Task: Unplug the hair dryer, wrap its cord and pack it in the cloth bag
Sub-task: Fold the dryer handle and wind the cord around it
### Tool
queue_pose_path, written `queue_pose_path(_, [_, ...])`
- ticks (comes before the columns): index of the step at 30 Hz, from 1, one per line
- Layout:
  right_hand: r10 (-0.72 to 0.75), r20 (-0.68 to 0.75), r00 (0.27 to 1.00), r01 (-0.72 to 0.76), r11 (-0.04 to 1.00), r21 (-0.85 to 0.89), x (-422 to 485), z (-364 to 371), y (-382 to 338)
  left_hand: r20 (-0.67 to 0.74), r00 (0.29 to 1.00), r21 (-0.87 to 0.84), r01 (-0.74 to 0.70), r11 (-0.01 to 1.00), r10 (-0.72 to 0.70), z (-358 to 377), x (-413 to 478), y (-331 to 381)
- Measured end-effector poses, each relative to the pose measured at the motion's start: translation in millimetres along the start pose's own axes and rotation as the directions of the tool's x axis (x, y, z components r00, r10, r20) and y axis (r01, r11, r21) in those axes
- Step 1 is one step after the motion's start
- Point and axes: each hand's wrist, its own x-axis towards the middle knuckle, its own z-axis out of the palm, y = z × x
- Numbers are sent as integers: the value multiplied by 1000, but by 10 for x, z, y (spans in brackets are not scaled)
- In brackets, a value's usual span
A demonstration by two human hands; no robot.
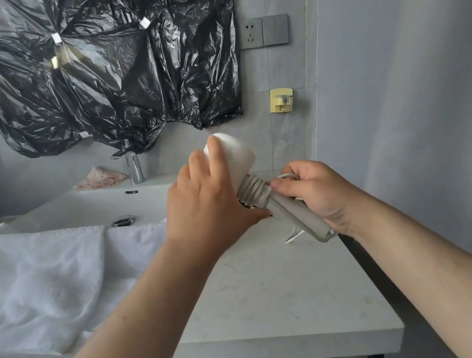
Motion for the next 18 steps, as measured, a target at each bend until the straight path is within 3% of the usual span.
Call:
queue_pose_path(5, [-9, 35, 999, 9, 1000, -12, -12, -99, 23, 55, 998, -88, -27, 996, 32, 58, 15, -47])
queue_pose_path(9, [-35, 33, 999, 36, 998, -47, -21, -126, 16, 172, 983, -255, 115, 960, -72, 33, 34, -77])
queue_pose_path(13, [-35, 42, 998, 37, 998, -41, -16, -140, 38, 158, 982, -400, 160, 903, -103, 24, 53, -83])
queue_pose_path(18, [-40, 112, 993, 34, 998, 50, -28, -158, 12, 183, 981, -403, 136, 905, -66, -10, 45, -126])
